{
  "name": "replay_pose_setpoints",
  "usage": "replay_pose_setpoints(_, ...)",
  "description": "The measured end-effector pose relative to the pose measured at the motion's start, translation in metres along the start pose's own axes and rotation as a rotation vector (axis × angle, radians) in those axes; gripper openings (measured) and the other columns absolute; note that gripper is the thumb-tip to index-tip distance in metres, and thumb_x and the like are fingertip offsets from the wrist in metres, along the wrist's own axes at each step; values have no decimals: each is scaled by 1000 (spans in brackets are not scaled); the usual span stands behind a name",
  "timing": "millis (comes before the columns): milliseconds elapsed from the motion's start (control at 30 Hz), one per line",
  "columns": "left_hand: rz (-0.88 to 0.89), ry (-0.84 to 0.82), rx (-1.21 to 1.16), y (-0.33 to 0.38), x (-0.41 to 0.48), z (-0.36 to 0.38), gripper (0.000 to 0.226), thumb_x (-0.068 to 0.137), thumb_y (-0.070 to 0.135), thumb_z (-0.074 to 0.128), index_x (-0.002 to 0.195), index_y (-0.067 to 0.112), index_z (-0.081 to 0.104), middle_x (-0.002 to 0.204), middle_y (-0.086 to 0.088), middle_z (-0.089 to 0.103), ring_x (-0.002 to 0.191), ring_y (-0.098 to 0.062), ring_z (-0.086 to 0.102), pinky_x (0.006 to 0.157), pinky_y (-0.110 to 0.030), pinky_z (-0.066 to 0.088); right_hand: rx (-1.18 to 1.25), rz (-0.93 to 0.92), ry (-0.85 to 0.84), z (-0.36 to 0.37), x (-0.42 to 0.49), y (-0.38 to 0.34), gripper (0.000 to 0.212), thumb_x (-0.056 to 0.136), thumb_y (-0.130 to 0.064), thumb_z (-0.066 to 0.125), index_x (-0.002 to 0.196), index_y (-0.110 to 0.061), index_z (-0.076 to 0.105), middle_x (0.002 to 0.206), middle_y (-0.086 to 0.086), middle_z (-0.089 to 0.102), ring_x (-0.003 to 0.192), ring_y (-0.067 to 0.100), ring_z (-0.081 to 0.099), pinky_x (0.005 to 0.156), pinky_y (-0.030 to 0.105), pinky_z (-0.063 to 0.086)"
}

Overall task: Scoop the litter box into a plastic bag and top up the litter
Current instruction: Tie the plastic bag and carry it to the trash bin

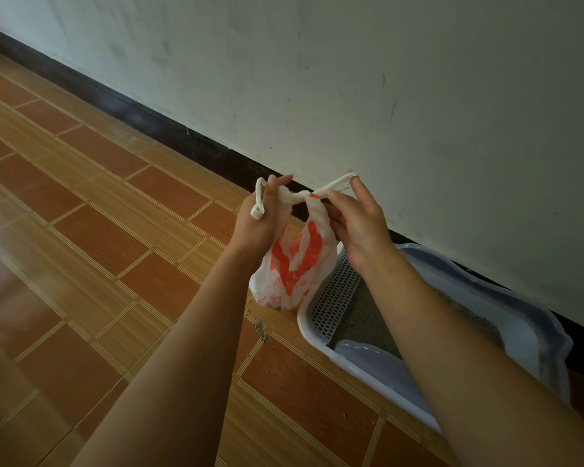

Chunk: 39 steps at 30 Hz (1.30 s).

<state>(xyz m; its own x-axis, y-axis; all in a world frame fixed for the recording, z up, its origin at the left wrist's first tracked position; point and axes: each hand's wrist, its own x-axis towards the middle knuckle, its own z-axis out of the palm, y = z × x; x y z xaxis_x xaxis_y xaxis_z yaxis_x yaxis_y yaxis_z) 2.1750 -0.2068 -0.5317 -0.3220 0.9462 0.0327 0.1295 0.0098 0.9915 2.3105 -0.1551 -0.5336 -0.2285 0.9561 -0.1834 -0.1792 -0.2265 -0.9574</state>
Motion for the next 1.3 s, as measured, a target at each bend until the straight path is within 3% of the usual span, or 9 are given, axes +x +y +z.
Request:
replay_pose_setpoints(133,-130,242,-72,-1,3,3,45,102,37,25,104,14,64,103,-6,66,93,-20,65,82,-35,55,123,-26,58,-4,-1,0,49,88,-12,60,133,-17,42,106,15,67,92,23,68,70,31,56)
replay_pose_setpoints(300,-258,389,-124,-6,6,2,35,102,27,30,73,19,49,74,1,60,69,-12,62,71,-25,53,151,-18,81,-19,-3,2,40,91,-7,55,129,-7,45,99,9,67,89,18,68,70,27,57)
replay_pose_setpoints(533,-460,580,-225,-17,14,-2,39,102,33,31,77,10,51,62,-4,49,47,-11,46,42,-20,44,76,34,207,-36,-2,13,28,89,-11,59,117,-13,55,108,2,62,102,16,62,73,27,53)
replay_pose_setpoints(667,-574,674,-378,-17,14,-3,38,102,33,33,74,12,48,61,-3,46,48,-10,42,44,-21,39,95,79,257,-49,-5,14,11,89,-9,59,98,-14,62,102,3,64,104,16,61,76,26,51)
replay_pose_setpoints(833,-673,801,-535,-21,12,-12,34,102,34,34,88,7,50,58,-2,44,45,-10,40,38,-20,36,140,114,331,-66,-8,13,12,87,-5,60,85,-17,64,98,3,64,110,19,59,87,29,50)
replay_pose_setpoints(933,-495,678,-518,-20,8,-8,33,102,34,33,82,14,50,65,-1,50,51,-8,46,44,-20,41,87,54,280,-69,-9,11,20,87,-2,59,102,-15,58,106,1,62,118,22,54,88,31,48)
replay_pose_setpoints(1033,-304,365,-565,-5,6,-4,36,102,35,31,88,13,58,72,-3,59,60,-9,56,55,-21,48,-14,-16,139,-61,-8,5,81,82,2,62,144,-28,20,137,3,48,124,20,48,100,41,43)
replay_pose_setpoints(1133,-207,119,-506,5,11,-1,43,102,36,27,92,13,62,77,-3,62,68,-10,59,61,-22,49,-240,-19,1,-48,-7,2,109,79,-3,69,147,-36,-9,149,0,34,125,16,47,104,38,35)
replay_pose_setpoints(1300,-126,-129,-314,10,8,11,44,103,35,25,95,15,63,83,-1,64,75,-9,58,60,-17,47,-583,-21,-147,-24,-4,7,110,78,-31,72,145,-36,-15,154,7,23,135,24,36,102,42,37)
